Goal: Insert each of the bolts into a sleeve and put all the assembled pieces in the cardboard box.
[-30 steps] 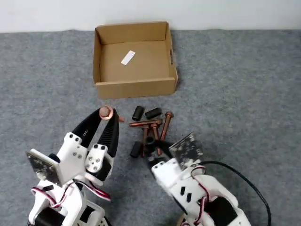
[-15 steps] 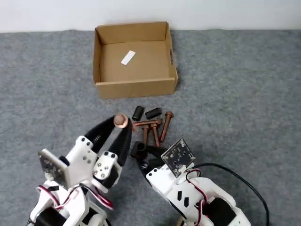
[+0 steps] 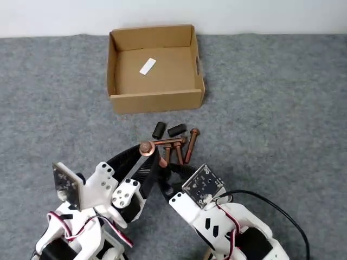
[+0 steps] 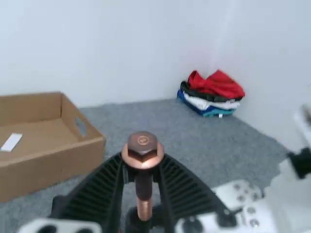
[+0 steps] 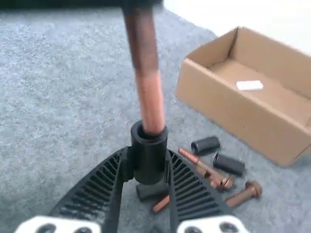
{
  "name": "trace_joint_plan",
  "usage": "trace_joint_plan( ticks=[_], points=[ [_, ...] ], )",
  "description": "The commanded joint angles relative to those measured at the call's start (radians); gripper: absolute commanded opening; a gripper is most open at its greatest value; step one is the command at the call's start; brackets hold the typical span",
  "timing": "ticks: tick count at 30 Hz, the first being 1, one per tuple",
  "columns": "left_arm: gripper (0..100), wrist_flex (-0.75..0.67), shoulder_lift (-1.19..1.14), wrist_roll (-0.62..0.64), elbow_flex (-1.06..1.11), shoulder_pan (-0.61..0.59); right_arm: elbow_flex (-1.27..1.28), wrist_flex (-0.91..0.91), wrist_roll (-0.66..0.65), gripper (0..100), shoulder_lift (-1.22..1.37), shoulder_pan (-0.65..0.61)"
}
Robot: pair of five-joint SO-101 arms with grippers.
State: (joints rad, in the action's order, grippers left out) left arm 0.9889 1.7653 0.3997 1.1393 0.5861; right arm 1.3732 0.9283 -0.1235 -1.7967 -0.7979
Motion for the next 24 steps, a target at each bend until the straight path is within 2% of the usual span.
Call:
trace_joint_plan(
  ticks=[1,11,20,24],
  points=[
    [0,0.012,0.005,0.012,-0.028,0.005,-0.014,-0.044,-0.035,0.9,-0.01,0.008],
    [0,0.011,0.006,0.006,0.001,0.003,-0.044,-0.045,-0.052,0.8,-0.01,0.008],
    [0,0.011,0.008,-0.132,0.093,0.006,-0.054,-0.048,-0.092,0.8,-0.01,0.008],
    [0,0.012,0.006,-0.152,0.093,0.017,-0.061,-0.048,-0.092,0.8,-0.01,0.008]
  ],
)
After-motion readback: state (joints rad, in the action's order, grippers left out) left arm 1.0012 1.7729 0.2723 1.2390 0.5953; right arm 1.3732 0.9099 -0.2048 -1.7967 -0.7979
